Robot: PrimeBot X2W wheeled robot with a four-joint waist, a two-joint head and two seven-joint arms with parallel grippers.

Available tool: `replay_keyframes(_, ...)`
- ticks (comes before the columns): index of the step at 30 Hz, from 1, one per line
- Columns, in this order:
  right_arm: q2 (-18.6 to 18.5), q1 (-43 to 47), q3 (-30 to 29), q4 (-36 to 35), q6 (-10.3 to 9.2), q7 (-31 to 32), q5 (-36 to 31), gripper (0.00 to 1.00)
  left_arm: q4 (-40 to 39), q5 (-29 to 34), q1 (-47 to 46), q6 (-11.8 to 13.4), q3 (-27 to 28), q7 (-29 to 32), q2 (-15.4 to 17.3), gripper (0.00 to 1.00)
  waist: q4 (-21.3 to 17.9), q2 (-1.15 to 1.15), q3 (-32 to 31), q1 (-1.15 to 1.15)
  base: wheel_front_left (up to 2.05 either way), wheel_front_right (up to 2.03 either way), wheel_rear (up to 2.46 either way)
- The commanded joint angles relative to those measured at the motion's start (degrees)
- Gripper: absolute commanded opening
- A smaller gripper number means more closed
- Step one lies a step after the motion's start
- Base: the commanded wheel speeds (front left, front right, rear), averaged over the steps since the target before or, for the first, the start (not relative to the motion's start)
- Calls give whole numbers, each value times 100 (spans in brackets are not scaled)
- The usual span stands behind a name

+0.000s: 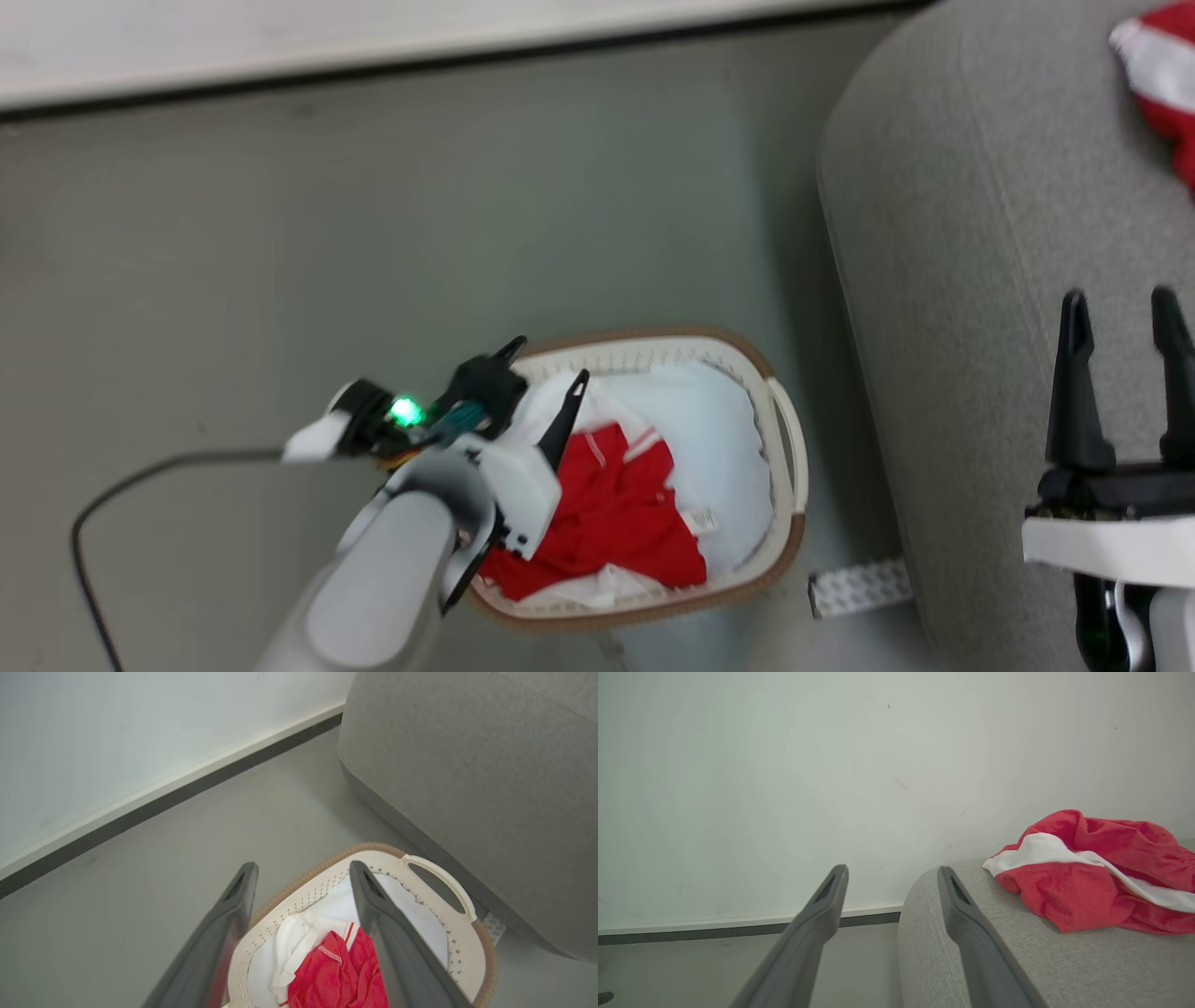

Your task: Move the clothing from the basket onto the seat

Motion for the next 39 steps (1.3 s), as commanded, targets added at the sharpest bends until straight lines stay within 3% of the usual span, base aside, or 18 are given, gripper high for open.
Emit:
replay_keyframes(1, -2, -197, 34, -66, 2, 4, 63, 100, 173, 158, -218, -27, -96, 212, 1, 100, -338, 0, 785, -2, 0, 0, 0)
replay_keyframes(9, -2, -876, 444, -218, 2, 3, 320, 100, 1489, 642, -1314, -124, -833, 1156, -180, 100, -586, 0, 1618, -2, 0, 0, 0)
replay_keyframes(15, -1, -1242, 663, -287, 2, 3, 555, 100, 2341, 944, -1854, -15, -1164, 1518, -212, 100, -818, 0, 2093, -2, 0, 0, 0)
replay_keyframes(23, 0, -1506, 917, -433, 2, 3, 906, 100, 3198, 1225, -2478, 229, -1377, 1926, -50, 100, -1190, 0, 2742, -2, 0, 0, 0)
replay_keyframes(31, -1, -1558, 1072, -550, 2, 3, 1152, 100, 3656, 1261, -2750, 296, -1470, 2083, 133, 100, -1458, 0, 3135, -2, 0, 0, 0)
replay_keyframes(32, -1, -1554, 1073, -554, 2, 3, 1161, 100, 3719, 1281, -2761, 310, -1496, 2110, 155, 36, -1470, 0, 3152, -2, 0, 0, 0)
replay_keyframes(33, 0, -1549, 1066, -550, 2, 3, 1172, 100, 3763, 1254, -2770, 313, -1494, 2116, 161, 0, -1477, 0, 3163, -2, 0, 0, 0)
replay_keyframes(39, -1, -1516, 974, -407, 2, 3, 1045, 100, 3836, 1000, -2709, 352, -1397, 1794, 27, 0, -1332, 0, 2957, -2, 0, 0, 0)
